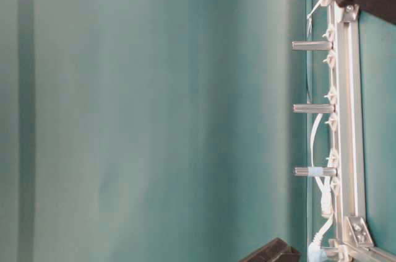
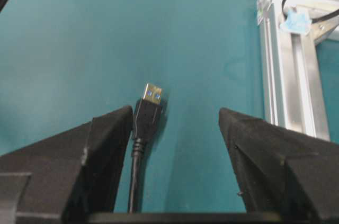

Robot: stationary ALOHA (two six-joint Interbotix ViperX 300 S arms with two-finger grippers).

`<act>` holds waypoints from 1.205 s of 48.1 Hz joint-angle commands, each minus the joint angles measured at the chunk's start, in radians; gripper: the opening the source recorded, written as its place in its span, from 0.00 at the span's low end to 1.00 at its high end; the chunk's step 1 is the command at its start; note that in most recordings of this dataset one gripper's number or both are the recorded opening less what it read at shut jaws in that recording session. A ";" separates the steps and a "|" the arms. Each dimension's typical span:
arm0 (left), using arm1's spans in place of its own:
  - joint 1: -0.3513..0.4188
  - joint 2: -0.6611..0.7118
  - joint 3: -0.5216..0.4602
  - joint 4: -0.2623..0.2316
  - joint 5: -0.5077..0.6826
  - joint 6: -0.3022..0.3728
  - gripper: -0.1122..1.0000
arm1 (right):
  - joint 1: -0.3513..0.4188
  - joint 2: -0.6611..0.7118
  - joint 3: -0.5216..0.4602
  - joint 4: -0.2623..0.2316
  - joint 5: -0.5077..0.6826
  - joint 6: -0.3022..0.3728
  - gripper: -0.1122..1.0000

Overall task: Insert the wire through the string loop located on the left side.
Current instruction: 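Lower the right gripper onto the black USB cable behind its plug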

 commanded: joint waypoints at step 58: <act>-0.017 -0.011 -0.006 0.005 0.028 0.000 0.89 | 0.021 0.071 -0.018 -0.002 0.067 -0.002 0.74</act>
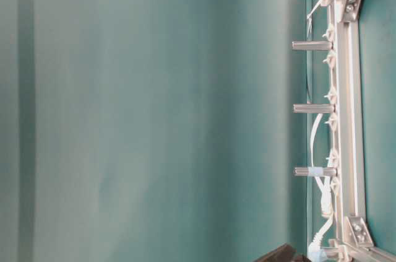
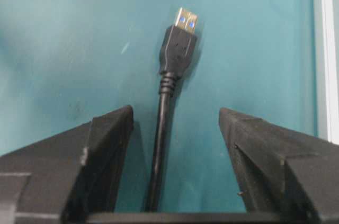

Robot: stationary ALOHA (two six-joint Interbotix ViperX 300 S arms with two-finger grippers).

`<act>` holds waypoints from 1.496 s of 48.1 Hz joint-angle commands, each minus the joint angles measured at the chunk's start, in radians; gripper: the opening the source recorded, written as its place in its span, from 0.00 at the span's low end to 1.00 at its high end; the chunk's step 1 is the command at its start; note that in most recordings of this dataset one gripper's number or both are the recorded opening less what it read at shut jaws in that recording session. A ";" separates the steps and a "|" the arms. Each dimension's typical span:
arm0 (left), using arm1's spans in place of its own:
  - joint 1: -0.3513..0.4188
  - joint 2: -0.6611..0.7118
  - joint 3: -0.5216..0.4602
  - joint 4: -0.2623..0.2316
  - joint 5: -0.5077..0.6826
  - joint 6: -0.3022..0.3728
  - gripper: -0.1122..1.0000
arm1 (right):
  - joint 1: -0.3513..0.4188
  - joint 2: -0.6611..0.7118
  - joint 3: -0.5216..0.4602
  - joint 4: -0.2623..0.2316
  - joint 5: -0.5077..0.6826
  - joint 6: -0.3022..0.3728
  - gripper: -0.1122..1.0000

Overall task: Insert the wire through the string loop located on the left side.
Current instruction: 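Lower the right gripper onto the black USB cable behind its plug, then close the right gripper on the cable and lift it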

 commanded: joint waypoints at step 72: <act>-0.003 -0.011 -0.014 0.003 -0.003 -0.002 0.89 | 0.003 -0.037 -0.038 -0.003 0.114 -0.008 0.16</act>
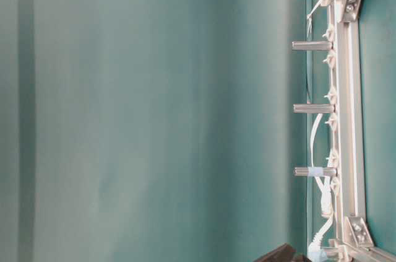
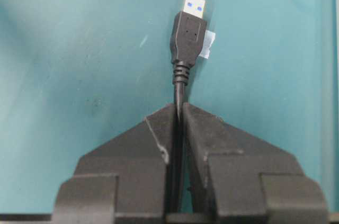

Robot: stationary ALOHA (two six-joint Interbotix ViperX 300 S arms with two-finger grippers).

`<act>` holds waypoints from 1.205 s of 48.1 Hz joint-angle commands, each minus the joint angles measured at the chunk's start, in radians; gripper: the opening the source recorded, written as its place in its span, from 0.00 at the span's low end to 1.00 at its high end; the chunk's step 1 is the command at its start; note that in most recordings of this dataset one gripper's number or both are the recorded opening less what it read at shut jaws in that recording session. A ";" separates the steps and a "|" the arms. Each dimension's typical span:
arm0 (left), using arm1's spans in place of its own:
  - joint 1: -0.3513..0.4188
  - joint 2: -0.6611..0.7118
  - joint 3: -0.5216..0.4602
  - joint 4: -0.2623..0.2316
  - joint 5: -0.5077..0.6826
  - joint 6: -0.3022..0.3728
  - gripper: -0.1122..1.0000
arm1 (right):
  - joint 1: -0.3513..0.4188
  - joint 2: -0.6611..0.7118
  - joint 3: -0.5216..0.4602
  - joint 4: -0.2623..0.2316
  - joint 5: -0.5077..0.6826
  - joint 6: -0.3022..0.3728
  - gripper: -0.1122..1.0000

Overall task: Insert the wire through the string loop located on the left side.
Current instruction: 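Close the right gripper on the cable and lift it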

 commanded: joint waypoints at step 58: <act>-0.002 -0.009 -0.017 0.002 -0.005 -0.002 0.89 | -0.075 -0.209 -0.017 -0.003 0.101 -0.091 0.16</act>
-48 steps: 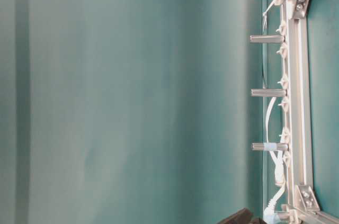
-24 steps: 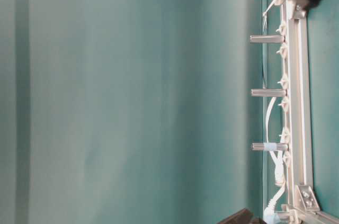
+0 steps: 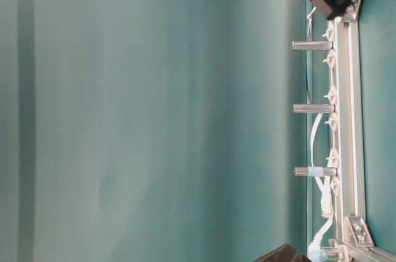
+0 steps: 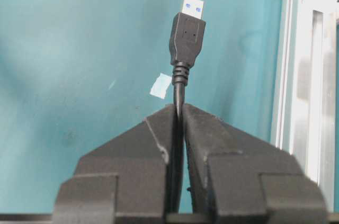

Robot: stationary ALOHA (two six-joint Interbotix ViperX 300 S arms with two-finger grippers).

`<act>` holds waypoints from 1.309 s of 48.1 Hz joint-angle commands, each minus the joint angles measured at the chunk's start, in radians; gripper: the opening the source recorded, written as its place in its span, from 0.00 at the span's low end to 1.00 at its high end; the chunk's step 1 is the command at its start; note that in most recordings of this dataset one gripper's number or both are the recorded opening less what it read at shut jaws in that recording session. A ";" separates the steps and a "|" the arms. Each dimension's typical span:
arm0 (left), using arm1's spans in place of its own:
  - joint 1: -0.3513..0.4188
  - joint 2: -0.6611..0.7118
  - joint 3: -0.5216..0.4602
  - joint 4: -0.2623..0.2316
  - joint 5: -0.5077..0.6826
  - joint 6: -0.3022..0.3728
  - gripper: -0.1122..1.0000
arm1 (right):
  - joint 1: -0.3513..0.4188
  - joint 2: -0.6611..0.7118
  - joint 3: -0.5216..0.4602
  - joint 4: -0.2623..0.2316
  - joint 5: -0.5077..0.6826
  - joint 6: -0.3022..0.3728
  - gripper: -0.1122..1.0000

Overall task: Insert the wire through the string loop located on the left side.
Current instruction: 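Close the right gripper on the cable and lift it, then carry the USB plug left toward the zip-tie loop at the frame corner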

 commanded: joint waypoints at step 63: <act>-0.003 -0.011 -0.017 0.002 0.063 0.000 0.89 | -0.183 -0.051 -0.031 -0.130 0.057 -0.008 0.16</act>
